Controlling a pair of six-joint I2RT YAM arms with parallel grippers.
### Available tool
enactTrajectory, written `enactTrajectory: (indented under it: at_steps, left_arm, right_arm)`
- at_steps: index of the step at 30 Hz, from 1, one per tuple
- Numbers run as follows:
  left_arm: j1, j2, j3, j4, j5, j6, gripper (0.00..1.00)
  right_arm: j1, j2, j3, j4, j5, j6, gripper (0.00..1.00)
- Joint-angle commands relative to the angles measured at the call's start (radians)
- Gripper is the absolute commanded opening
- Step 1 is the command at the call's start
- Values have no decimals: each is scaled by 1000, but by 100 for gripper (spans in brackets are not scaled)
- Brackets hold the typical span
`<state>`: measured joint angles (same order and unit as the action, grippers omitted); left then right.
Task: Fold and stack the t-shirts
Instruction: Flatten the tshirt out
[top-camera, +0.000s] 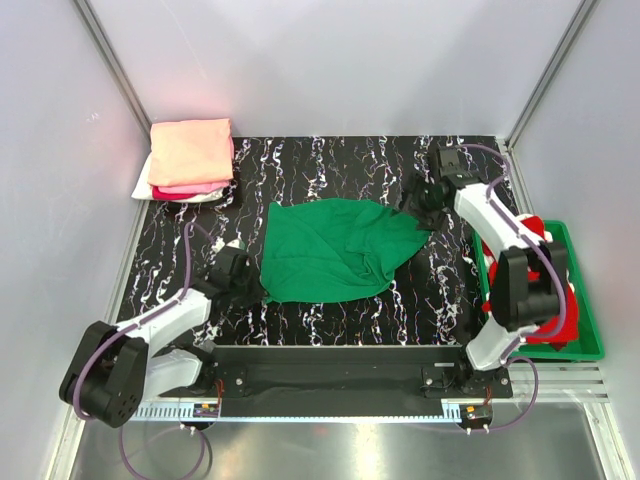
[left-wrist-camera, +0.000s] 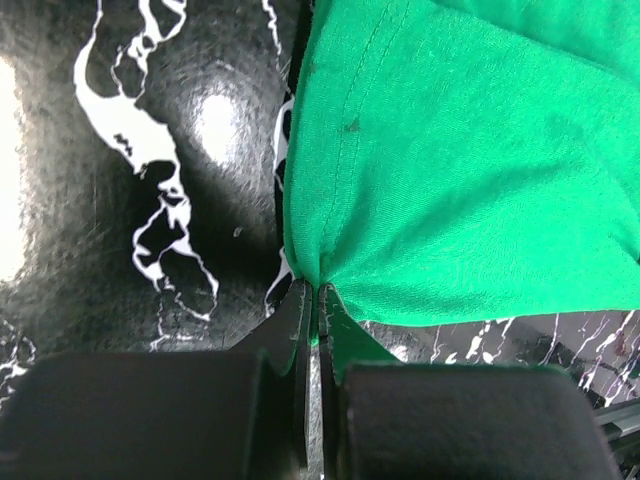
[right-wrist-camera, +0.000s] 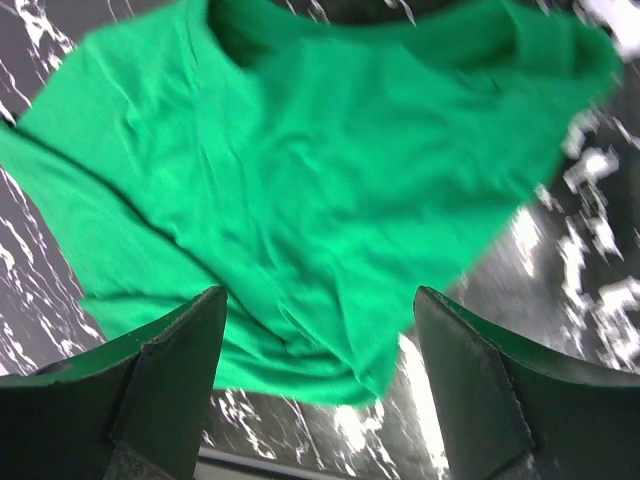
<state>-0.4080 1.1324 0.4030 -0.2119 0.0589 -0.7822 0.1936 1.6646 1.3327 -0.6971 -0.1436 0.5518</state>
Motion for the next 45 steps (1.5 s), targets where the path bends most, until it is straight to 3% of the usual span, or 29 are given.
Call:
enactTrajectory:
  at_steps: [1, 9, 15, 24, 27, 30, 35, 41, 45]
  left_arm:
    - [5, 9, -21, 72, 4, 21, 0]
    - [5, -6, -56, 131, 12, 23, 0]
    - [5, -5, -64, 146, 12, 24, 0]
    - [5, 4, -61, 149, 15, 31, 0]
    - [5, 3, -61, 151, 16, 29, 0]
    - [3, 3, -62, 151, 15, 29, 0]
    - [3, 3, -63, 152, 13, 27, 0]
    - [5, -5, -63, 146, 13, 26, 0]
    - [5, -61, -27, 77, 4, 43, 0]
  right_arm:
    - [24, 128, 123, 4, -22, 3, 82]
    - [33, 450, 512, -143, 25, -13, 82]
    - [56, 581, 706, -217, 41, -15, 79]
    - [86, 586, 620, -167, 64, 7, 68]
    - [86, 595, 609, -153, 67, 4, 59]
    - [87, 619, 632, -159, 75, -7, 44]
    - [87, 639, 669, -180, 81, -30, 3]
    - [83, 603, 645, -191, 88, -47, 0]
    - [84, 496, 611, -217, 84, -62, 0]
